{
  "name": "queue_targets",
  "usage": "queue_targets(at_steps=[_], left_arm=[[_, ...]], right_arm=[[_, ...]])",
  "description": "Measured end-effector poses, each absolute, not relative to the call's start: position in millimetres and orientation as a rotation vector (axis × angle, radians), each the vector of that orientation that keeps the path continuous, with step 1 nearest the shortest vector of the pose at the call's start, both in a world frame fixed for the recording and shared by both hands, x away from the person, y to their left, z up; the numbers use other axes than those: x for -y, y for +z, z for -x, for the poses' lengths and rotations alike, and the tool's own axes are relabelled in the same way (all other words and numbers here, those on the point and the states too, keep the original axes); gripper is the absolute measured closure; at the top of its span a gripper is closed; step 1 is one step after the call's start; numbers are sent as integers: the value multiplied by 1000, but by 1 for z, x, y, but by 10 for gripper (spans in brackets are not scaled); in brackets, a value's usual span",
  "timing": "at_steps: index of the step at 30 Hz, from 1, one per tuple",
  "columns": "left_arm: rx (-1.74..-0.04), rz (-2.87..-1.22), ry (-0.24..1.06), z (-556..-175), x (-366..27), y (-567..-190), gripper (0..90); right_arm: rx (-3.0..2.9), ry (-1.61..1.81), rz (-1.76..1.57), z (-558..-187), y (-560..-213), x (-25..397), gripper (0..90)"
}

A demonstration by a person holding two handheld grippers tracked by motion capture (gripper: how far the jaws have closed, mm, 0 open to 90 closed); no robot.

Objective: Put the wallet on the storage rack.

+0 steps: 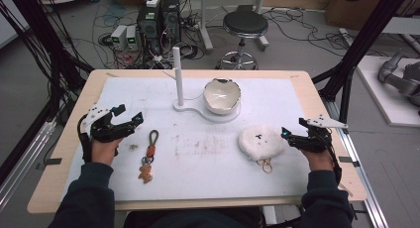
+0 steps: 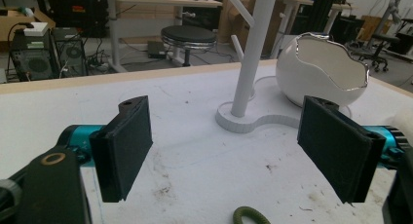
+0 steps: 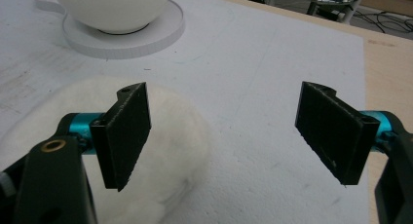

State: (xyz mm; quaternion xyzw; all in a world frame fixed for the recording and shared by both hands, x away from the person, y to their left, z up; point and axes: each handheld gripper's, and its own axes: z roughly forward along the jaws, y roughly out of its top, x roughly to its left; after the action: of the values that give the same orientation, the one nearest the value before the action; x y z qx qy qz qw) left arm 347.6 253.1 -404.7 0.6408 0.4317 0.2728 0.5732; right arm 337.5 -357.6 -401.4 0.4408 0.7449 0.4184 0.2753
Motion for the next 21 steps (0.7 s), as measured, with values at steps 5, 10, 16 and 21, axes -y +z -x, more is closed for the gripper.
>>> queue_targets(at_steps=[5,10,16,21], left_arm=[[-1016,-1498,640,-348,-255,-405,202],[-1031,-1483,628,-350,-255,-406,202],[-1035,-1497,625,-350,-255,-407,202],[-1029,-1499,626,-349,-253,-406,209]], right_arm=[[-2001,1137,-1190,-337,-402,358,210],[-2004,1148,-1195,-337,-402,359,210],[-2045,1172,-1241,-339,-407,360,210],[-2176,1149,-1312,-344,-415,354,212]])
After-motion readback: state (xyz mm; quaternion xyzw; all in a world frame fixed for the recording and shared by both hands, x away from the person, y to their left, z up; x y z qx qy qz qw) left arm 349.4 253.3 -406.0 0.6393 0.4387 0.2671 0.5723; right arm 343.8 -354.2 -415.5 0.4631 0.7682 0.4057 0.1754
